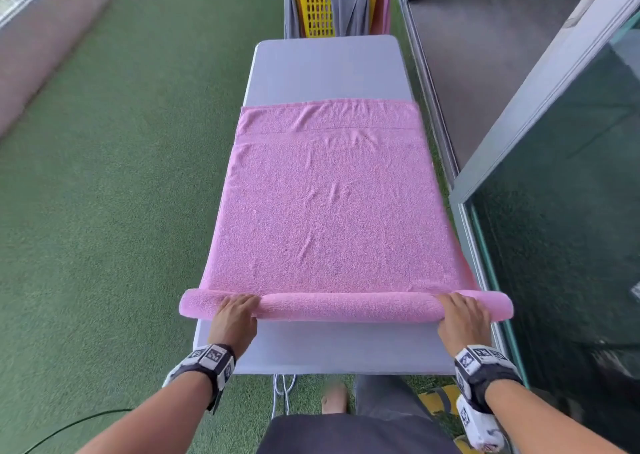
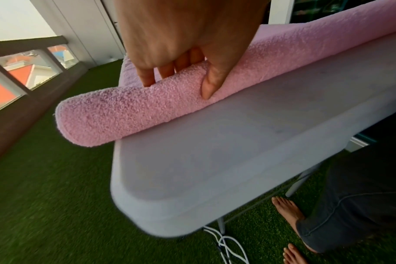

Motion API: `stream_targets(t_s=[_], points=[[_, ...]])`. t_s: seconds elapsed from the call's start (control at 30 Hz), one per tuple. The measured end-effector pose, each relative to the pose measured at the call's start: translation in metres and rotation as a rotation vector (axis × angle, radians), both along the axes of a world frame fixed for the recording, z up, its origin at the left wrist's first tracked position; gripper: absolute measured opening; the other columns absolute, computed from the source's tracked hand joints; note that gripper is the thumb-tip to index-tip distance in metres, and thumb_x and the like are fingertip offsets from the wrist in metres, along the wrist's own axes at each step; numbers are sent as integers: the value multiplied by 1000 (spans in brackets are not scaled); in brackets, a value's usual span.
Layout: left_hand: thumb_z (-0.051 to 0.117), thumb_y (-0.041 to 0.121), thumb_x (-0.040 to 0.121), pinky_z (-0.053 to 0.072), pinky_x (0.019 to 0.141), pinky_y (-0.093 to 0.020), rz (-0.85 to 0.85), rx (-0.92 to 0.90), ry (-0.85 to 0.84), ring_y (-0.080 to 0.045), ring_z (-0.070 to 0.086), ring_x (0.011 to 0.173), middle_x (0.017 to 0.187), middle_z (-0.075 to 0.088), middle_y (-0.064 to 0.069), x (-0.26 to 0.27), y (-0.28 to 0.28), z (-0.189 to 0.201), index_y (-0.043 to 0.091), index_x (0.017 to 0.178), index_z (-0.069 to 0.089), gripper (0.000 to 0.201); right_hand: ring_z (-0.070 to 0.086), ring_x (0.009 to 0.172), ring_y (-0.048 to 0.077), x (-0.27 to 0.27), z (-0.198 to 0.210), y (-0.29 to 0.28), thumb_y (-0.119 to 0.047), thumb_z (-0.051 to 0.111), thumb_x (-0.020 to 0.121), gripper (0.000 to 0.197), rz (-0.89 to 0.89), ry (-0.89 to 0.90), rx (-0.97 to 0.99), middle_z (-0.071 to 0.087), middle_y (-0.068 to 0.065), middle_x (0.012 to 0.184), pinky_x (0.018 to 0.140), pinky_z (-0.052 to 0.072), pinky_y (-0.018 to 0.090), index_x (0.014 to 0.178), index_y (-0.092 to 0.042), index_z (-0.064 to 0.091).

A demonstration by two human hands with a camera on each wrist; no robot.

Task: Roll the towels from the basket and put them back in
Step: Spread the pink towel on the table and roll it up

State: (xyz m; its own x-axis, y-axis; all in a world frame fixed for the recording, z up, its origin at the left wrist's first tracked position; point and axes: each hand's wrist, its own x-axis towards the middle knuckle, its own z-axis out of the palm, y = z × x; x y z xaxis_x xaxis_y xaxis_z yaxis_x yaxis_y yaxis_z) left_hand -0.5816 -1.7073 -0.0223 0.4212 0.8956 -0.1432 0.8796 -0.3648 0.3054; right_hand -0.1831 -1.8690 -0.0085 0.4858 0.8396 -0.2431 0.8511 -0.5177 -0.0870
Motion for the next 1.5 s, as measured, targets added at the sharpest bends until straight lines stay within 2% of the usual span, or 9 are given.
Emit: stream_targets(t_s=[0.4, 0.5, 0.6, 0.7, 0.8, 0.93, 1.17, 1.33, 1.5], points=[[39, 23, 89, 50, 83, -43, -48, -34, 63, -9, 53, 63, 71, 59, 9, -14, -40, 3, 18, 79, 59, 23, 50, 110, 9, -1, 15, -31, -30, 52, 86, 35, 139, -7, -176, 59, -17, 116, 105, 26, 37, 120, -34, 56], [14, 19, 84, 29, 111, -55, -38, -18, 87, -23, 62, 104, 113, 66, -5, -12, -34, 0, 7, 121, 57, 57, 40, 128, 12, 3, 17, -29, -26, 44, 92, 43, 108, 16, -102, 47, -11, 138, 113, 17, 46, 135, -33, 47], [0, 20, 85, 3, 117, -48, -39, -58, 97, -27, 17, 143, 151, 19, -8, -9, -36, 1, 10, 150, 20, 69, 21, 143, 15, 4, 14, -32, -39, 37, 99, 49, 74, 68, -14, 24, -11, 155, 116, 6, 48, 148, -32, 29], [36, 46, 95, 3, 117, -45, -103, -106, 146, -25, 12, 144, 152, 14, -7, -12, -48, -8, 13, 149, 18, 66, 12, 146, 14, 4, 3, -45, -49, 53, 90, 69, 160, 96, -153, 17, -16, 154, 116, -5, 47, 149, -36, 19], [77, 21, 74, 16, 112, -50, -89, -79, 171, -29, 50, 126, 132, 57, -10, -10, -48, -4, 10, 130, 53, 61, 40, 130, 15, 7, 2, -42, -25, 71, 75, 60, 157, 52, -164, 52, -12, 135, 116, 12, 53, 129, -37, 50], [57, 22, 90, 22, 113, -51, -69, -38, 239, -20, 60, 105, 105, 67, 1, 5, -24, 18, 16, 105, 61, 17, 40, 124, 12, 13, 9, -6, -32, 57, 80, 41, 154, -4, -193, 52, -13, 131, 113, 12, 51, 121, -36, 58], [30, 40, 102, -8, 116, -40, -67, -200, 151, -21, 1, 146, 154, 3, -2, 1, -2, 16, 13, 151, 8, 61, 4, 148, 17, 14, 6, 13, -53, 40, 95, 66, 172, 100, -100, 8, -10, 159, 113, -10, 50, 151, -34, 12], [76, 16, 75, 28, 109, -49, -119, -52, 118, -28, 58, 113, 118, 65, -10, -7, -4, 10, 8, 118, 61, 46, 42, 129, 19, 1, 5, 1, -27, 73, 74, 66, 175, 2, -148, 53, -6, 136, 115, 14, 53, 135, -33, 47], [31, 31, 93, 29, 110, -49, -137, -46, 107, -29, 55, 113, 120, 61, -10, -12, 9, 11, 7, 119, 56, 44, 42, 126, 13, -2, 16, 20, -36, 50, 89, 40, 152, 6, -219, 53, -12, 136, 110, 11, 49, 128, -35, 54]])
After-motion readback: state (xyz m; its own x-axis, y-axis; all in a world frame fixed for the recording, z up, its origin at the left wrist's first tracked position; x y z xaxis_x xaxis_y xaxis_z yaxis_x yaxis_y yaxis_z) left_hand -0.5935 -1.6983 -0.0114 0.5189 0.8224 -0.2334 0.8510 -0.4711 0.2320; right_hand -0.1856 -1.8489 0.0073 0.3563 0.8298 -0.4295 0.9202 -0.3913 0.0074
